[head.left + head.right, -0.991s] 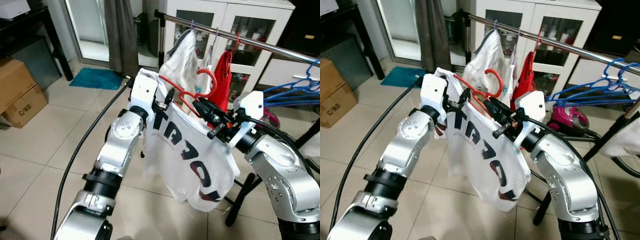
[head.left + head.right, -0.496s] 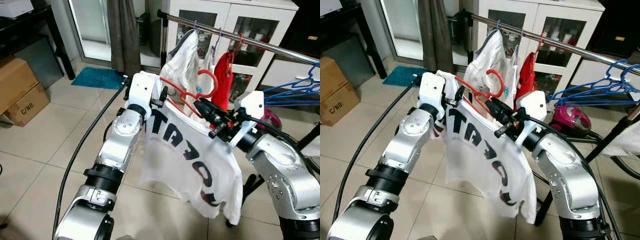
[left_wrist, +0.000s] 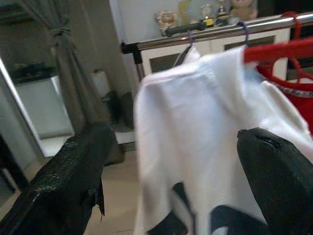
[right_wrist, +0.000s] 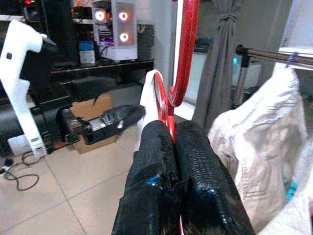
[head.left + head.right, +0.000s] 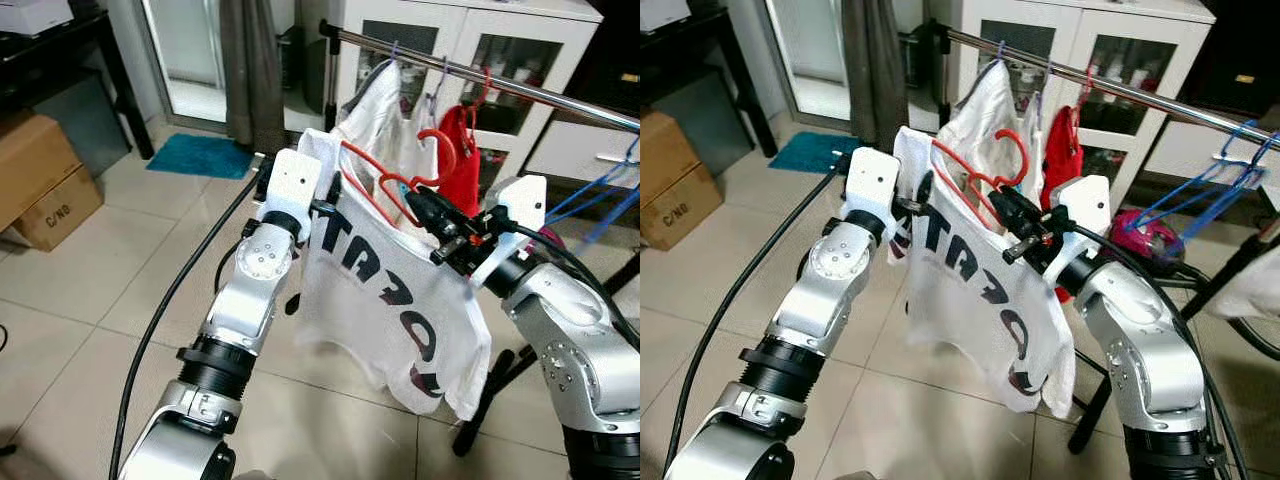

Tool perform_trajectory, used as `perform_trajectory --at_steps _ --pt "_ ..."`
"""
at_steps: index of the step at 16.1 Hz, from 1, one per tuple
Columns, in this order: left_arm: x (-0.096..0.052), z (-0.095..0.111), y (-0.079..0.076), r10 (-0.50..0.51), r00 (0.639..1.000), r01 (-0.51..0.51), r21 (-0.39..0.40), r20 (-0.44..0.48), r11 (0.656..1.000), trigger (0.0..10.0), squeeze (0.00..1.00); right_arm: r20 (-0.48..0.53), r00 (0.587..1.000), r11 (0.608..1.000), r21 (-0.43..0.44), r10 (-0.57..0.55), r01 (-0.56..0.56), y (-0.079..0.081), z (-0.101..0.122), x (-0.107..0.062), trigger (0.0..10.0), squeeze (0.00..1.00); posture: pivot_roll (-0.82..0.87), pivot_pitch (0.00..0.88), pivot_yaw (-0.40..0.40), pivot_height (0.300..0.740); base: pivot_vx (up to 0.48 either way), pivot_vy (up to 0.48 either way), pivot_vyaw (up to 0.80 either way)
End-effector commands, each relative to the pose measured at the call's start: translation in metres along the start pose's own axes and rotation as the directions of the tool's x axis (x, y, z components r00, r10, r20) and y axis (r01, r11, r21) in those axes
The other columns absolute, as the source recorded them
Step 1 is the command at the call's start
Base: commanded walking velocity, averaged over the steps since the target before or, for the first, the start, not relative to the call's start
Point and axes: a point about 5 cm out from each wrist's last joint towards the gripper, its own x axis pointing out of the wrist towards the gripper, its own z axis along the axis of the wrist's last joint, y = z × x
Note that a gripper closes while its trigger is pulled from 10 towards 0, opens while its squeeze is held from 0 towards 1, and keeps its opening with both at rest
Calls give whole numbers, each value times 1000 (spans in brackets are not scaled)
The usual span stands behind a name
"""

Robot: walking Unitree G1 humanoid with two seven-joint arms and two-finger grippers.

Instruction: Hang hanger

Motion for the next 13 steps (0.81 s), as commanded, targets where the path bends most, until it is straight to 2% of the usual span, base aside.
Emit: perform_trajectory --at_steps 1,4,6,8,9,11,13 --pt "-1 0 4 31 999 -31 13 -9 999 10000 0 49 999 1000 -18 -7 8 -3 9 0 0 0 -5 0 -16 740 0 0 0" --pt "-1 -3 9 54 998 -54 22 -24 998 10000 0 62 998 1000 -11 -6 7 -4 11 -1 0 0 -10 0 -13 740 0 0 0" --pt "0 8 -4 -67 996 71 -64 57 995 10000 0 66 998 1000 -11 -4 4 -4 11 -2 0 0 -10 0 -13 740 0 0 0" --pt "-2 18 -24 -200 973 212 -98 117 972 10000 0 69 998 1000 -11 -3 3 -4 11 -1 0 0 -13 0 -10 740 0 0 0" --pt "-3 20 -30 -232 965 245 -100 126 965 10000 0 70 998 1000 -12 -1 2 -4 11 -1 0 0 -14 0 -6 740 0 0 0" --pt "0 19 -30 -218 969 229 -88 115 970 10000 0 75 997 1000 -12 0 1 -4 12 -1 0 0 -15 0 -4 740 0 0 0" --pt "6 16 -18 -140 986 146 -69 87 987 10000 0 78 997 1000 -11 1 0 -3 12 -1 0 0 -16 0 -2 740 0 0 0"
